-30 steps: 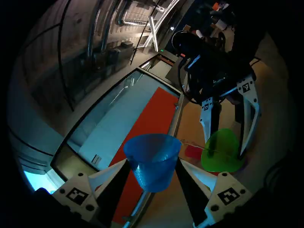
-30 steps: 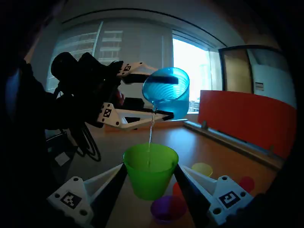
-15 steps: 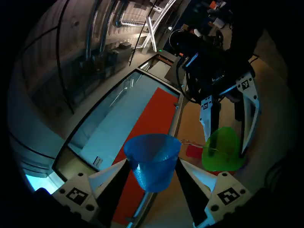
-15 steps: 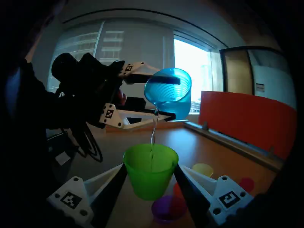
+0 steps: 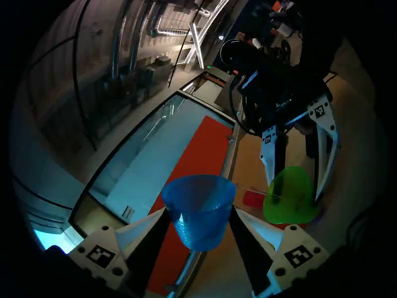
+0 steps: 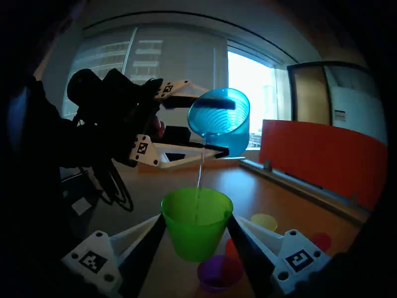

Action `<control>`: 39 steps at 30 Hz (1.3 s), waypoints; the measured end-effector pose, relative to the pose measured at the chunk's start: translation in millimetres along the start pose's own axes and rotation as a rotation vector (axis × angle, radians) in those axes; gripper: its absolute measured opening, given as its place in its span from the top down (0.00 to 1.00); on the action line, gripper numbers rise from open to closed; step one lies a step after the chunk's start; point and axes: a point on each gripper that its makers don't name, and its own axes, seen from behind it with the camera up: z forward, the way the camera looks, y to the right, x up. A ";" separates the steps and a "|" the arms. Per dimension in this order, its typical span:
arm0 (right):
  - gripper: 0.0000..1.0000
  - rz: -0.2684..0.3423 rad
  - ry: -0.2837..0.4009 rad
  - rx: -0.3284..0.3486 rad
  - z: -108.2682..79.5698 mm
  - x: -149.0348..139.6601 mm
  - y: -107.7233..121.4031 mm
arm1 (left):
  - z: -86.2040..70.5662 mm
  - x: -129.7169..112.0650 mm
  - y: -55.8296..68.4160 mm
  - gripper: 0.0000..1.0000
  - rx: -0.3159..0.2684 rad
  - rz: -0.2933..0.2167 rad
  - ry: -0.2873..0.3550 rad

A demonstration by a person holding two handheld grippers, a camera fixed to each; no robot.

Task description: Pour water

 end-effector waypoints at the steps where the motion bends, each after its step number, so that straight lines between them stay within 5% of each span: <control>1: 0.11 0.000 0.000 0.000 -0.1 0.2 0.0 | -0.1 0.3 -0.2 0.19 0.000 0.000 0.001; 39: 0.11 -0.006 0.009 -0.007 -0.6 1.8 1.9 | 0.8 4.4 -1.8 0.19 0.012 0.070 0.002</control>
